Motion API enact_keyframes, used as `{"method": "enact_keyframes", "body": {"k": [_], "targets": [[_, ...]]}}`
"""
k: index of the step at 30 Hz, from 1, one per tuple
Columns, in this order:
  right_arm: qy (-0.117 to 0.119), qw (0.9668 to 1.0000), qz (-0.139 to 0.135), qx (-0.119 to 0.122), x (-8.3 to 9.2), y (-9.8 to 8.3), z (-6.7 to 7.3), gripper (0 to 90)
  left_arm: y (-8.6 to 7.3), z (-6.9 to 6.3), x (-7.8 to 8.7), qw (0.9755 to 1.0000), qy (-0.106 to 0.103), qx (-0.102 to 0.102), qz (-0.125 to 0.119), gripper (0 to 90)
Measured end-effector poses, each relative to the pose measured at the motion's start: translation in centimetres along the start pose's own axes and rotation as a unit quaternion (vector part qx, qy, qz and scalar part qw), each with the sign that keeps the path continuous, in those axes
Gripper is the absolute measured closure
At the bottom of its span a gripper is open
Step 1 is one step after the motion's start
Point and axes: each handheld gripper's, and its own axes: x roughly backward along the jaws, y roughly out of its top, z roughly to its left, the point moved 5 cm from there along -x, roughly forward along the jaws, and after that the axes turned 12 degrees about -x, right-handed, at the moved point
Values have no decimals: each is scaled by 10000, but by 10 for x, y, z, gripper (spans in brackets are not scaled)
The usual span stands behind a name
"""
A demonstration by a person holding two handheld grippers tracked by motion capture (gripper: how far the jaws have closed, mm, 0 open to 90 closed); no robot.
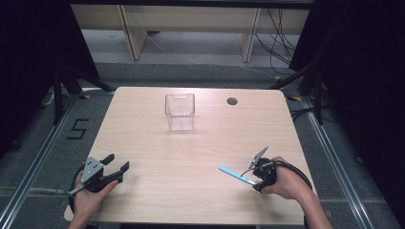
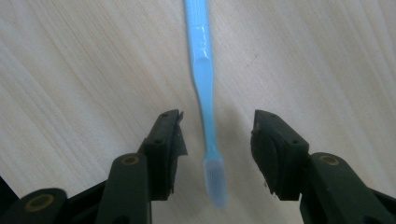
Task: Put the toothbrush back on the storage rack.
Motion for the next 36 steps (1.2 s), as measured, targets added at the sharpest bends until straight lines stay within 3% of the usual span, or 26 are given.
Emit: {"method": "enact_keyframes", "body": {"k": [3, 6, 7, 12, 14, 19, 28, 29, 30, 36], "targets": [[18, 9998, 63, 213, 1, 5, 0, 553, 0, 0, 1, 10000, -19, -13, 29, 303], [45, 9994, 210, 265, 1, 8, 2, 566, 0, -1, 0, 10000, -22, -42, 40, 302], [57, 9989, 245, 408, 1, 10, 1, 569, 0, -1, -1, 10000, -26, -53, 4, 302], [43, 9977, 422, 534, -2, 17, 0, 591, 0, -2, -1, 9999, -6, -80, 89, 303], [59, 9978, 474, 452, -2, 19, 2, 599, 0, -2, -1, 9999, -2, -70, 88, 303], [10, 9940, 756, 793, -10, 33, 2, 622, 0, -2, -1, 10000, -18, -47, 25, 302], [20, 9920, 963, 813, -19, 46, 12, 643, 0, -2, -1, 10000, -29, -63, 20, 302], [44, 9911, 957, 925, -20, 48, 11, 648, 0, -2, -1, 10000, -30, -61, 18, 302], [26, 9915, 1003, 824, -20, 48, 12, 654, 0, -2, -1, 10000, -28, -59, 19, 302], [67, 9915, 1049, 768, -22, 50, 12, 684, 0, -2, 0, 9999, -20, -87, 82, 303]]}}
